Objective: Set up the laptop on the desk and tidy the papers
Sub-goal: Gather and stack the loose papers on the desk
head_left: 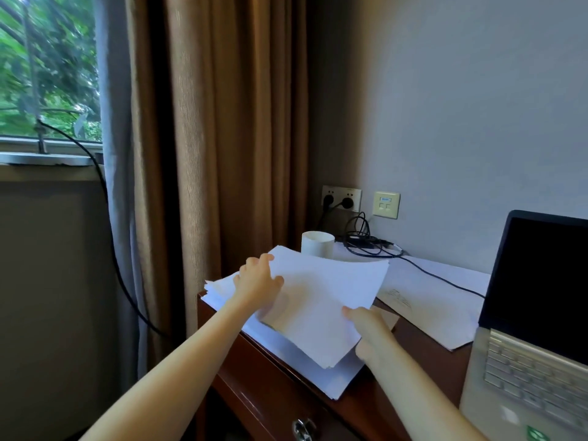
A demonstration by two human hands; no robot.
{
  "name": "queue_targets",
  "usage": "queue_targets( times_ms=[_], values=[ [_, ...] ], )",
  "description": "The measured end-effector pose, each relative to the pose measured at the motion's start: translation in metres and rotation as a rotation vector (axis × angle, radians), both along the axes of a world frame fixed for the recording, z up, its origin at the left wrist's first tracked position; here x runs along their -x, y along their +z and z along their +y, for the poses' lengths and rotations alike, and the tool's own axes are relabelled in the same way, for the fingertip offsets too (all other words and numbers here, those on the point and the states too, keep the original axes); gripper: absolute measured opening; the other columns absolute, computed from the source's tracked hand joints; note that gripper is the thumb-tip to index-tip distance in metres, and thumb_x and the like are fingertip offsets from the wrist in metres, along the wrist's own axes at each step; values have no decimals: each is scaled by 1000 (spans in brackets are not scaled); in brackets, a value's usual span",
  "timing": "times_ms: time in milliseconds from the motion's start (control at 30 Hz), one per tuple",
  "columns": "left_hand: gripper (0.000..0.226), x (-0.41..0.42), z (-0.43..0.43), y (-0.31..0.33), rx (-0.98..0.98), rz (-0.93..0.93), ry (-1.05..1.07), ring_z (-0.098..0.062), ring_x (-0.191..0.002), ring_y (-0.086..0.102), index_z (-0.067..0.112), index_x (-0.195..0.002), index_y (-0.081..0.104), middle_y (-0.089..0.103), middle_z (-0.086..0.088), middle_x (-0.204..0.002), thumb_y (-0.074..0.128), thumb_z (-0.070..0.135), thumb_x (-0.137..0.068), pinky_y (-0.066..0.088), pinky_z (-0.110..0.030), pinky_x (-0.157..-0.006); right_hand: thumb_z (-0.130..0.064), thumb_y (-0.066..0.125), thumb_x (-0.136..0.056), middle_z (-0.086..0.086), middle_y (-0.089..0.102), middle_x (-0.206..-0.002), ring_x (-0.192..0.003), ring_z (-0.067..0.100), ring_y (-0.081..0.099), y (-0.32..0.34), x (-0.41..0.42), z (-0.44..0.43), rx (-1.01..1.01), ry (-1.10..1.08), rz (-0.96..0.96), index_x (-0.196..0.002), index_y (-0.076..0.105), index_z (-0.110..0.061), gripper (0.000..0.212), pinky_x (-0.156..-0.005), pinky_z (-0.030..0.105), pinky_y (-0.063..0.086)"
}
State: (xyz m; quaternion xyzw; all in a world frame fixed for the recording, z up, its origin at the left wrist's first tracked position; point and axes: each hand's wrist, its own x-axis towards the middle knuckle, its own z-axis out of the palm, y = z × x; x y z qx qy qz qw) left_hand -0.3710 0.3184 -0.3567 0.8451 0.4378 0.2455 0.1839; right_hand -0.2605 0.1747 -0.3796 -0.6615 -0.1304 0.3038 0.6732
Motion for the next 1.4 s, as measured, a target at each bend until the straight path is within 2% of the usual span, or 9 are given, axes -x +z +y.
queue_targets(
  times_ms=[100,200,467,600,967,1033,1133,1267,1400],
  values=[
    [53,-6,-9,-14,42,124,-43,-31,-133,31,22,-144,27,31,-11,-145,44,34,-95,28,-43,-107,2,50,-92,23,55,-128,-118,36,52,-1,3,-3,28,39,23,-122,51,10,31,-101,48,39],
    [52,-10,-18,-26,78,232,-95,-32,-136,28,23,-145,27,28,-12,-148,40,40,-96,23,-44,-109,-3,56,-86,18,61,-113,-96,28,53,1,3,-7,71,55,-30,-115,56,3,29,-65,32,42],
    [50,-16,-25,-30,19,275,-105,-32,-139,25,24,-144,30,26,-11,-150,35,41,-98,18,-47,-112,0,54,-82,11,50,-68,-54,22,48,23,-7,-21,234,145,-148,-77,50,-3,6,-43,19,38],
    [49,-17,-26,-32,4,280,-97,-31,-139,25,24,-144,30,27,-10,-151,34,42,-98,18,-48,-112,-2,56,-80,7,50,-76,-56,15,43,24,-20,-29,303,164,-93,-75,48,-9,12,-29,12,31],
    [50,-24,-35,-26,-36,349,-92,-32,-139,23,21,-144,29,25,-11,-151,34,41,-99,15,-49,-114,-17,65,-78,1,54,-64,-36,7,44,25,-22,-41,690,389,-348,-90,55,-12,16,-35,14,24],
    [51,-30,-39,-19,-58,400,-134,-33,-139,24,20,-144,28,24,-12,-151,35,42,-98,18,-48,-113,-28,72,-75,2,55,-74,-51,12,49,29,-24,-41,789,342,-526,-105,51,-9,42,-43,18,36],
    [54,-40,-41,-11,-87,431,-180,-34,-136,29,18,-144,30,28,-14,-149,35,45,-98,24,-47,-111,-37,77,-70,13,46,-126,-109,29,54,38,-32,-50,772,107,-667,-136,18,-6,94,-82,32,46],
    [50,-56,-41,-3,-30,387,-233,-33,-131,36,16,-140,36,35,-13,-144,39,43,-97,30,-44,-107,-27,63,-83,13,39,-129,-116,33,46,43,-49,-60,592,-82,-800,-129,35,-15,55,-88,36,41],
    [40,-80,-47,3,62,284,-302,-29,-119,48,14,-130,47,47,-10,-133,45,35,-96,41,-39,-102,-16,36,-93,10,40,-131,-122,31,41,26,-63,-57,872,139,-894,-122,54,-25,36,-99,36,37]
  ],
)
